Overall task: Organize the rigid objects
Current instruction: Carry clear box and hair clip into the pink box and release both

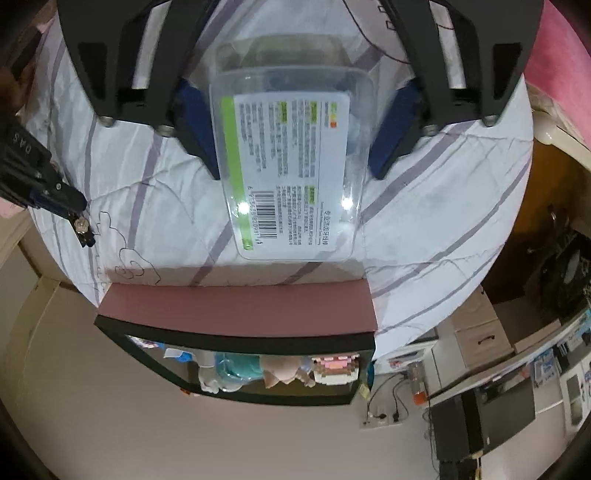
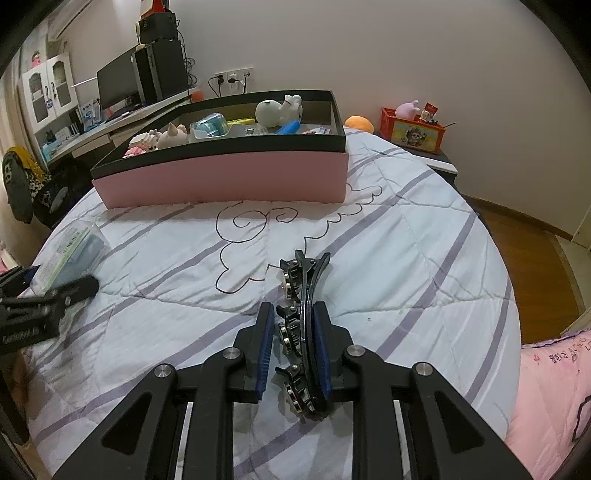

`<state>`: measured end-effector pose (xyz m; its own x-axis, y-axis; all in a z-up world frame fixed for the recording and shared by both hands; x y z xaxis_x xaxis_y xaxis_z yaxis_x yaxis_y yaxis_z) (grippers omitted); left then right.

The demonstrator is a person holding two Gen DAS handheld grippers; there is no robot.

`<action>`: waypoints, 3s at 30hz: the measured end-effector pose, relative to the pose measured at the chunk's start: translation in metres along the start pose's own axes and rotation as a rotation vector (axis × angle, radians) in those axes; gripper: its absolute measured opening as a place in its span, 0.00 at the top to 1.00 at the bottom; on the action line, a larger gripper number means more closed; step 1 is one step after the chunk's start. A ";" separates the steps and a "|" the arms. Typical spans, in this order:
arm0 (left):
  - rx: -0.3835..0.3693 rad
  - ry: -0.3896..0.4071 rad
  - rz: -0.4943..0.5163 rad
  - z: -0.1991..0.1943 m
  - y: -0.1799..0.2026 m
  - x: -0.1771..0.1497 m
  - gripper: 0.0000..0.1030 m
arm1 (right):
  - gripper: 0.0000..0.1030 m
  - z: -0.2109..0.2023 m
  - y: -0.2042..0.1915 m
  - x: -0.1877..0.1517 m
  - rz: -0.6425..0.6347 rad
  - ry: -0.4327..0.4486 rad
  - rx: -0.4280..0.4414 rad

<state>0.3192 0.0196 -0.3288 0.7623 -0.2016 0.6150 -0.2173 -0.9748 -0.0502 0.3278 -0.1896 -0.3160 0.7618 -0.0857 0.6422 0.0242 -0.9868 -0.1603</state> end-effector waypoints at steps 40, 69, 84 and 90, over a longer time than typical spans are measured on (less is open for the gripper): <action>0.127 0.559 0.092 -0.205 0.021 0.080 0.37 | 0.81 -0.183 -0.085 0.079 -0.114 0.526 0.135; 0.181 0.437 0.135 -0.073 -0.007 0.185 0.37 | 0.81 -0.048 -0.070 0.165 -0.140 0.351 0.127; 0.135 0.128 0.201 0.072 0.001 0.200 0.36 | 0.81 0.072 -0.055 0.166 -0.140 0.053 0.100; 0.136 0.118 0.205 0.074 -0.002 0.200 0.34 | 0.81 0.080 -0.056 0.167 -0.087 0.021 0.171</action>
<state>0.5175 -0.0259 -0.2640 0.6325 -0.3917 0.6682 -0.2698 -0.9201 -0.2839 0.5054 -0.1379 -0.2593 0.7386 -0.0061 0.6741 0.2001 -0.9529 -0.2278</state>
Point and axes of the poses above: each gripper's, at about its wrist camera, not at the fingertips, and z roughly the way its jaws point, y to its right, x to its top, the point moved 9 cm from there along z, roughly the way its jaws point, and after that the axes turned 8 degrees about z, right-handed, at the moved point
